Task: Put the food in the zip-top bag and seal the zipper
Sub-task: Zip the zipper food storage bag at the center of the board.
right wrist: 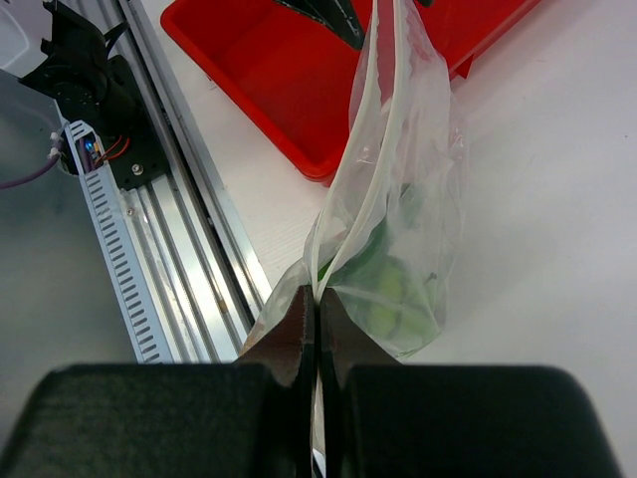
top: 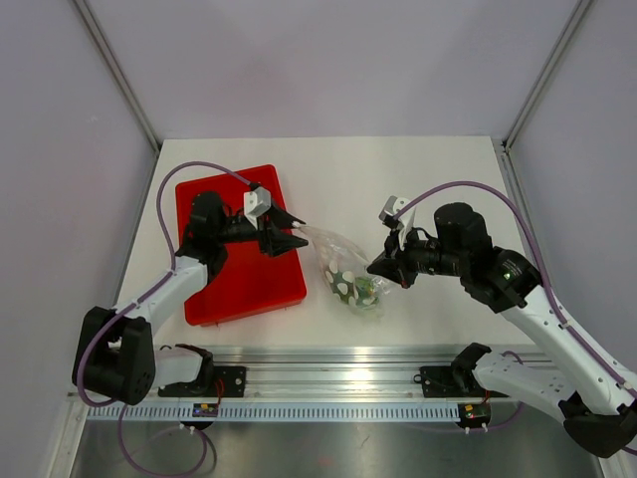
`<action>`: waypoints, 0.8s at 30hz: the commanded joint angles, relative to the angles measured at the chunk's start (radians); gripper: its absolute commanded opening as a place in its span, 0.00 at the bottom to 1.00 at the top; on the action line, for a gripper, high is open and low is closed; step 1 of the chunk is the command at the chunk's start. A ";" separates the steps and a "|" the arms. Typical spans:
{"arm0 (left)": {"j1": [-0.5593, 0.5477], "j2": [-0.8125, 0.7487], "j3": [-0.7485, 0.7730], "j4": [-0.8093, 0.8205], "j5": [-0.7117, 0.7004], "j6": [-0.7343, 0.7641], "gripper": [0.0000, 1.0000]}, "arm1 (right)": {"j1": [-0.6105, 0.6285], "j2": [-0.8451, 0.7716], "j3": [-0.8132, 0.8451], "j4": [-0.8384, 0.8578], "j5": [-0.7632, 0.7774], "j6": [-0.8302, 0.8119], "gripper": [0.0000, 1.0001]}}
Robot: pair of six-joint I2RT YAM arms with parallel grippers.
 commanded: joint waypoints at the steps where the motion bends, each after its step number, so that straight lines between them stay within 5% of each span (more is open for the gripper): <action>1: -0.005 0.004 -0.006 0.184 0.022 -0.083 0.50 | -0.007 -0.016 0.045 0.046 -0.002 0.006 0.00; 7: -0.005 0.016 -0.008 0.208 0.023 -0.122 0.36 | -0.005 -0.013 0.043 0.055 -0.001 0.010 0.00; 24: -0.005 0.050 -0.032 0.299 -0.007 -0.194 0.38 | -0.005 -0.023 0.042 0.061 0.015 0.013 0.00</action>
